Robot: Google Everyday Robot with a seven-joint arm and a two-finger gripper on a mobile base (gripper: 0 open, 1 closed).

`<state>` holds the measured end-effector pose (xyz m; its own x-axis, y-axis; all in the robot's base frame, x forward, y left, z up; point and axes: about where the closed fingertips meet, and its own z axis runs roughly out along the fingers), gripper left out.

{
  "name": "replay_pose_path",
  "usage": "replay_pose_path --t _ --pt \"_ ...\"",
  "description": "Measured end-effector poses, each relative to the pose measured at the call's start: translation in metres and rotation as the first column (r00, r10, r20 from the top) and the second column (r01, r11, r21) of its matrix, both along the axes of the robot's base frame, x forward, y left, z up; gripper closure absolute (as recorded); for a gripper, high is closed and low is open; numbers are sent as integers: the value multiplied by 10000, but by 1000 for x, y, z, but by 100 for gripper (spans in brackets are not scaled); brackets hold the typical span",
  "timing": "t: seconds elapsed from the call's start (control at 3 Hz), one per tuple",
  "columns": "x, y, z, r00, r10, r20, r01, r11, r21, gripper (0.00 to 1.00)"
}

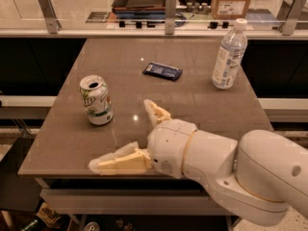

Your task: Move 7up can near blue plastic bottle

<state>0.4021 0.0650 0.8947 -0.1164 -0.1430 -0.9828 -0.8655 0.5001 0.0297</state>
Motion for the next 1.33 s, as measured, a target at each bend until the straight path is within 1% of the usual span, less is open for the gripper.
replay_pose_path --t 0.33,0.67,1.0,1.33 --pt "10 27 -1 9998 -172 124 168 9993 340 0" --pt "23 50 -2 9987 -219 454 198 9987 473 0" --pt "34 60 -14 9978 -356 561 345 9992 207 0" --pt "51 61 -22 9957 -540 746 548 9985 -79 0"
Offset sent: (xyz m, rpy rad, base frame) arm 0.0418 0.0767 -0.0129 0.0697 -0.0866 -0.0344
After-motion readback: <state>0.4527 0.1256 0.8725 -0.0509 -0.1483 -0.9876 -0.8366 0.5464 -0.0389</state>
